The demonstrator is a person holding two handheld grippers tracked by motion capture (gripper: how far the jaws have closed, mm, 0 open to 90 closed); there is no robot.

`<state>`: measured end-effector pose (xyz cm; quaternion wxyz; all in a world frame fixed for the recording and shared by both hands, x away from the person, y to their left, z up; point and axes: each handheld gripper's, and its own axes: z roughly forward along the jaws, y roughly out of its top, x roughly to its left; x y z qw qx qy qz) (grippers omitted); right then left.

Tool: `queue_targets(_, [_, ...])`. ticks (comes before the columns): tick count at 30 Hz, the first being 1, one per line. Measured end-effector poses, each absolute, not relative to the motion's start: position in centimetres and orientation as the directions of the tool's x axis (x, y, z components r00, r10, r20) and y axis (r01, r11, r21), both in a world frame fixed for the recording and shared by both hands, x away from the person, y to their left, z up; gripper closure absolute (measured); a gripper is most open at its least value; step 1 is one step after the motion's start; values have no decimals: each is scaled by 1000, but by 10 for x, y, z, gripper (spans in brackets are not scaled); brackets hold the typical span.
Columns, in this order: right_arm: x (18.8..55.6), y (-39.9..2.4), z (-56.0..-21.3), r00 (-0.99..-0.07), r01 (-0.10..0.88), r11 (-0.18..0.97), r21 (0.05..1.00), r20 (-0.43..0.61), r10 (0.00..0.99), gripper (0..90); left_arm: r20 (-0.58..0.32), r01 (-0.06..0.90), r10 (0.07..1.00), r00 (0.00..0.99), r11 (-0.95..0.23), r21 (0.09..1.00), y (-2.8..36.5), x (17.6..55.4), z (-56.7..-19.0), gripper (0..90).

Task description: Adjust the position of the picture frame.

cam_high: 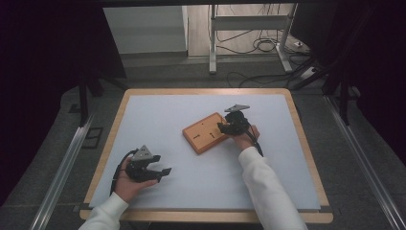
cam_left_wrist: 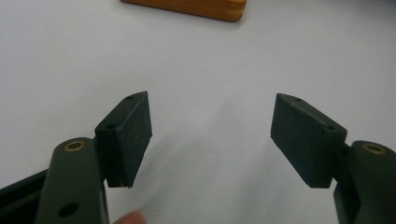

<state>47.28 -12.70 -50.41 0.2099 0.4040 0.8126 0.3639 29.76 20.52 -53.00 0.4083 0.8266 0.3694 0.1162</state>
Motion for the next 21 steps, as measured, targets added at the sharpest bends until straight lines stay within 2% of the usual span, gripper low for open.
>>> queue_targets(7, [481,-125,-508,-581,505,393,768,-34,813,572,-112,514,702,704,-395,761,206,298,-530,289])
queue_targets(14, [489,-118,-510,-573,508,396,765,-43,819,712,-108,512,701,705,-397,762,206,298,-530,288])
queue_targets(16, [490,-117,-511,-572,511,398,762,-44,819,726,-107,511,701,705,-398,762,206,298,-530,288])
queue_targets(19, [491,-116,-513,-568,511,394,764,-43,822,809,-105,511,700,706,-401,761,206,299,-531,288])
queue_targets(21, [491,-116,-513,-568,511,392,765,-42,822,822,-105,511,700,707,-402,760,206,299,-531,288])
